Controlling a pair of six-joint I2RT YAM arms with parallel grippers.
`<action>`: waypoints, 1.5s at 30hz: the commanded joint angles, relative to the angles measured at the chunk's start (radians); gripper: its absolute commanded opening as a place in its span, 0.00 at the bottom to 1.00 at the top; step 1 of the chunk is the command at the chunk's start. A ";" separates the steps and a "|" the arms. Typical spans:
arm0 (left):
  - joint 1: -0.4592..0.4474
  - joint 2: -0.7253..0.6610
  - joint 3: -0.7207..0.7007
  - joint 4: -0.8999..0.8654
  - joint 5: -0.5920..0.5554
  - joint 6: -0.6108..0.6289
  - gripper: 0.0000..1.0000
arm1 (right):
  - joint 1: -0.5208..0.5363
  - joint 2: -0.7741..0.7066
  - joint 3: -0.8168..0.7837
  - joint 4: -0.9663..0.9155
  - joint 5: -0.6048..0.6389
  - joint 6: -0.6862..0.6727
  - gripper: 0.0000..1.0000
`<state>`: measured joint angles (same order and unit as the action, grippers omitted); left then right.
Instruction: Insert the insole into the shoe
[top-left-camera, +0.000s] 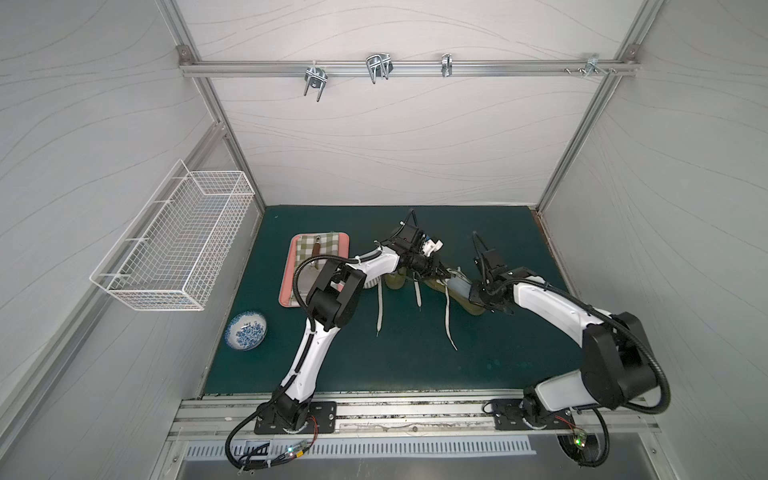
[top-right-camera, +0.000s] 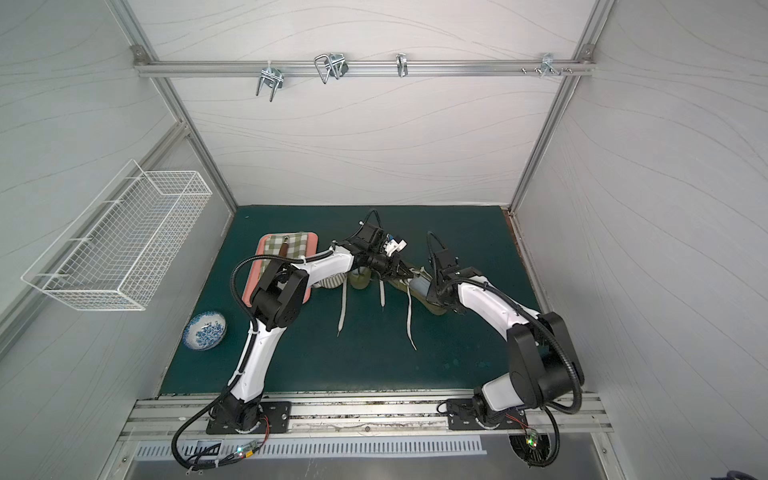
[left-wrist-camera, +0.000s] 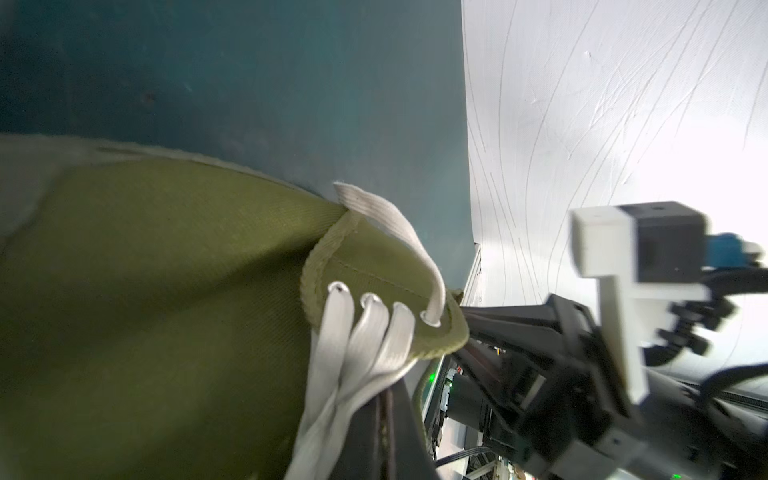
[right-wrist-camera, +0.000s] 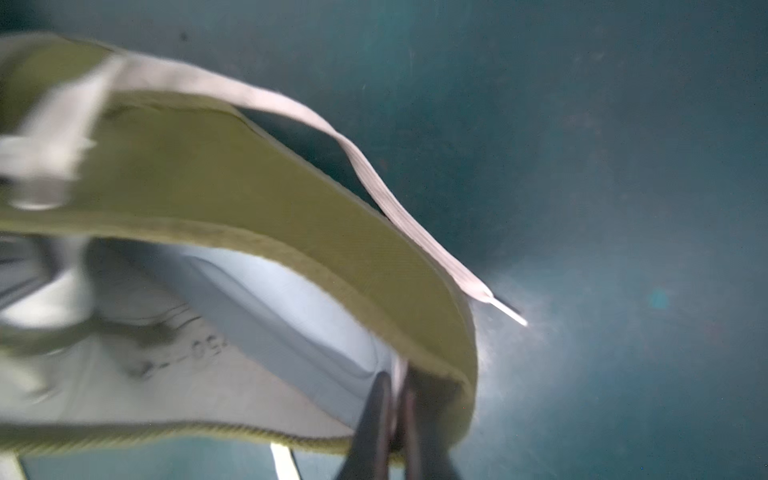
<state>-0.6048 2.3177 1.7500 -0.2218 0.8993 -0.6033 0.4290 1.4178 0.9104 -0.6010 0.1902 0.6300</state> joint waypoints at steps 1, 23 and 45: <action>-0.009 -0.015 0.037 -0.004 0.018 0.004 0.00 | 0.011 -0.079 0.016 -0.096 0.048 -0.023 0.27; -0.012 -0.006 0.043 0.021 0.017 -0.028 0.00 | -0.044 0.267 0.010 0.173 -0.393 -0.024 0.00; -0.015 -0.036 0.035 0.024 0.002 -0.027 0.00 | 0.042 0.242 0.211 -0.053 0.112 -0.135 0.00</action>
<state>-0.6117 2.3177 1.7542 -0.2260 0.8948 -0.6254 0.4118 1.7153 1.0916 -0.5423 0.1432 0.5232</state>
